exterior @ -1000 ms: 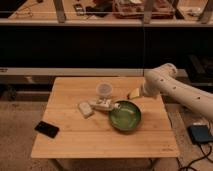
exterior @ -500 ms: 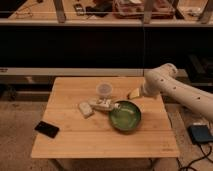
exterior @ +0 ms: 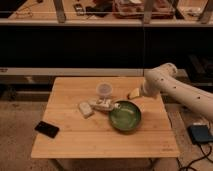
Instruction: Pick up the ceramic cup
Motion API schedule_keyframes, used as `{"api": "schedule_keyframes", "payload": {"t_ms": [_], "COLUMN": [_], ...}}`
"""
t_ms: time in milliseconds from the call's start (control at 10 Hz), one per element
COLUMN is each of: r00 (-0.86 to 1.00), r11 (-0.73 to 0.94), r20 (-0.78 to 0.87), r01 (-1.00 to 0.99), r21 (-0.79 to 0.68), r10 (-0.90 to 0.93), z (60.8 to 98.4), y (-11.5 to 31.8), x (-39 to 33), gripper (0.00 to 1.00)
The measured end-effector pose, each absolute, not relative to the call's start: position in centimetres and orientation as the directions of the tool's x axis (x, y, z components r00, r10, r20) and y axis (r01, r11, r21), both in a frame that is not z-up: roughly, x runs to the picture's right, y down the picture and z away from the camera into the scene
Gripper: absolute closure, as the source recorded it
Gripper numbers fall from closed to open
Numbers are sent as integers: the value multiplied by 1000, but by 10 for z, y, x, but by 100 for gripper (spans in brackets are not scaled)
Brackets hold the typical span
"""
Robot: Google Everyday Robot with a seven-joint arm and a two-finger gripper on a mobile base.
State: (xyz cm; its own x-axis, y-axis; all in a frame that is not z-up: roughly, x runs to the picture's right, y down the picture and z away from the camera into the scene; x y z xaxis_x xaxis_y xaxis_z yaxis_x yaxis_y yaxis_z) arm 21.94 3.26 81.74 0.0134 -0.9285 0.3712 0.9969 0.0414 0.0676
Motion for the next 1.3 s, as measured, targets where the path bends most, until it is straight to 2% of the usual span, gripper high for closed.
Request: {"api": "schedule_keyframes", "payload": {"t_ms": [400, 600, 1300], "r00": [93, 127, 148], "r11": [159, 203, 255], "r20": [368, 393, 545], "r01": [976, 967, 959], "r21": [152, 158, 125], "r10": [-925, -911, -826], "z": [811, 825, 879], "y": [-54, -74, -9], "x": [154, 119, 79], "gripper": [20, 20, 21]}}
